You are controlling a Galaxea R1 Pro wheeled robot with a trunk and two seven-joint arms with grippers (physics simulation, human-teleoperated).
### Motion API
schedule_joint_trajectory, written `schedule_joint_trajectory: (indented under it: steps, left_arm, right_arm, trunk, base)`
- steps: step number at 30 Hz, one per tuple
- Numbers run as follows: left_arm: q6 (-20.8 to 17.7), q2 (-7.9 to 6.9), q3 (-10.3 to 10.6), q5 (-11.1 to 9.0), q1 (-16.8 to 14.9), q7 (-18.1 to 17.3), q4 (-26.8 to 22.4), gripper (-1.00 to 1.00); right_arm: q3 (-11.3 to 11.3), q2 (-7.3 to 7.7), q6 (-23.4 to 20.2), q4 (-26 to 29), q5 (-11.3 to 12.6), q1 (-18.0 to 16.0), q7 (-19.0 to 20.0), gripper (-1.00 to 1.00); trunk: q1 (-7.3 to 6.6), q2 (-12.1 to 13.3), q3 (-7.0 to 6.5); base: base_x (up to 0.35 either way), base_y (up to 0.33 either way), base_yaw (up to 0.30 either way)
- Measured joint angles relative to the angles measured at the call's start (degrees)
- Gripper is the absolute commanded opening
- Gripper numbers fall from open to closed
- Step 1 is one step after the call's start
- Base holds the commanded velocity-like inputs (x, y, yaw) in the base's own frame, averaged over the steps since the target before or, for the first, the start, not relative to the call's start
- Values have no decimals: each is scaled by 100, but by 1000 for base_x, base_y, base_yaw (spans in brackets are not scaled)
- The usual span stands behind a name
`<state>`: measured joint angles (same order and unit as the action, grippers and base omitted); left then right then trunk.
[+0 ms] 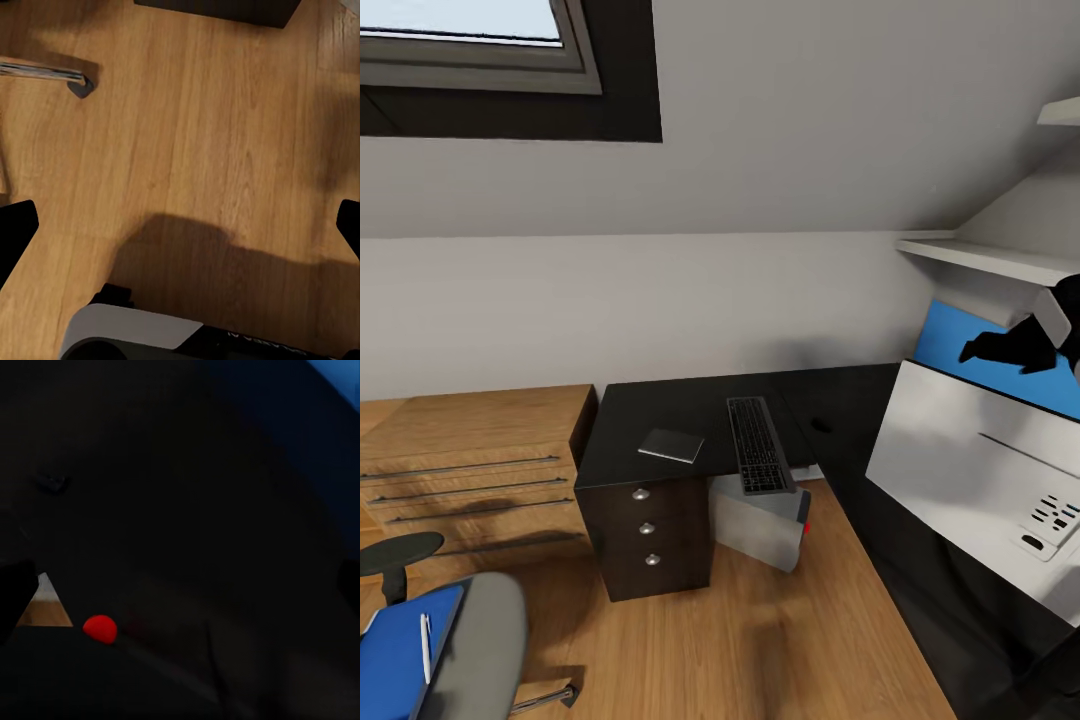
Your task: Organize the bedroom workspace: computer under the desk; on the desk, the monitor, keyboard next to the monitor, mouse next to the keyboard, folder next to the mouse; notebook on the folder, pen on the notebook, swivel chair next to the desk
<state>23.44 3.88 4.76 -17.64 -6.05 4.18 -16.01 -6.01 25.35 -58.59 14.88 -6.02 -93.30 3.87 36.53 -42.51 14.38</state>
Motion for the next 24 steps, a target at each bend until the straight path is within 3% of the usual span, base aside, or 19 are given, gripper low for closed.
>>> schedule_joint_trajectory:
  steps: [12, 24]
  left_arm:
    - [0, 1, 2, -1, 1, -4, 0, 100]
    - [7, 2, 9, 12, 2, -11, 0, 100]
  right_arm:
    - [36, 96, 8, -259, -94, 0, 742, 100]
    - [63, 104, 9, -397, -286, 0, 920, 100]
  trunk:
    - [0, 0, 0]
    - [0, 0, 0]
  base:
    - [0, 0, 0]
    - [-9, 0, 0]
